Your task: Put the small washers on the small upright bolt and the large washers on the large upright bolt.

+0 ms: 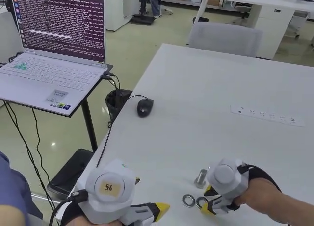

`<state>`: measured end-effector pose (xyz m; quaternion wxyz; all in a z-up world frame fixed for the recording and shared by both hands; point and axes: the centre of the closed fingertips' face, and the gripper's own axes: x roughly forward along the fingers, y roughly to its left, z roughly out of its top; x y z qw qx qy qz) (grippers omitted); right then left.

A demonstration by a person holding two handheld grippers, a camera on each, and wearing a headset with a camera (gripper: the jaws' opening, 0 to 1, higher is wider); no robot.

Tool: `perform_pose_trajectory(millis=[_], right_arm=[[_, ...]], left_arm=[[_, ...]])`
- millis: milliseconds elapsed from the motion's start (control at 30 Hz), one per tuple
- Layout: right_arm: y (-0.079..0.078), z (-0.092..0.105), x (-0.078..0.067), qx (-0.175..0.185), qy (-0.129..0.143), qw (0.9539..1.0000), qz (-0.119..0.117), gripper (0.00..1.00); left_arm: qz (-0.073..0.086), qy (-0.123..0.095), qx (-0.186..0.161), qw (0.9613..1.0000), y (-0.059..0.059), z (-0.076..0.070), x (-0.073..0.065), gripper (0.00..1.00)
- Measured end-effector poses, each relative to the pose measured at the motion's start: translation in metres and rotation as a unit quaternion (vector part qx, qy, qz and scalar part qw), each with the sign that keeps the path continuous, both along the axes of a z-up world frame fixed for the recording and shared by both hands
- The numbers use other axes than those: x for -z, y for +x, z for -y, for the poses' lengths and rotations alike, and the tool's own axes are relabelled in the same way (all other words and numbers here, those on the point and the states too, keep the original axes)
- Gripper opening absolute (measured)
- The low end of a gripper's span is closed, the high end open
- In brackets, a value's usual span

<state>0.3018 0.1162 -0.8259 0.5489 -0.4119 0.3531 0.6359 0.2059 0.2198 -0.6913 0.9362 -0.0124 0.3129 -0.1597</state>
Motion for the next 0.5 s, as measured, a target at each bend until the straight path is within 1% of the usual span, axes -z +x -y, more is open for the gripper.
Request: perform_pose_trajectory(millis=[167, 300, 367, 433, 500], right_arm=[[-0.005, 0.002, -0.001, 0.008, -0.004, 1.0000, -0.004, 0.23], [-0.005, 0.008, -0.002, 0.017, -0.005, 0.9998, -0.002, 0.23], [-0.003, 0.013, -0.002, 0.029, -0.002, 0.9996, -0.002, 0.23], [-0.002, 0.015, -0.005, 0.045, 0.007, 0.9989, -0.008, 0.23], [0.002, 0.019, -0.008, 0.060, 0.012, 0.9981, -0.007, 0.23]], left_arm=[[0.000, 0.000, 0.005, 1.0000, 0.001, 0.002, 0.000, 0.55], [0.000, 0.001, 0.003, 1.0000, 0.000, -0.001, 0.000, 0.55], [-0.001, 0.002, 0.001, 1.0000, -0.001, -0.003, 0.000, 0.55], [-0.002, 0.003, -0.001, 1.0000, -0.002, -0.006, 0.001, 0.55], [-0.002, 0.001, -0.004, 1.0000, -0.002, -0.007, 0.000, 0.55]])
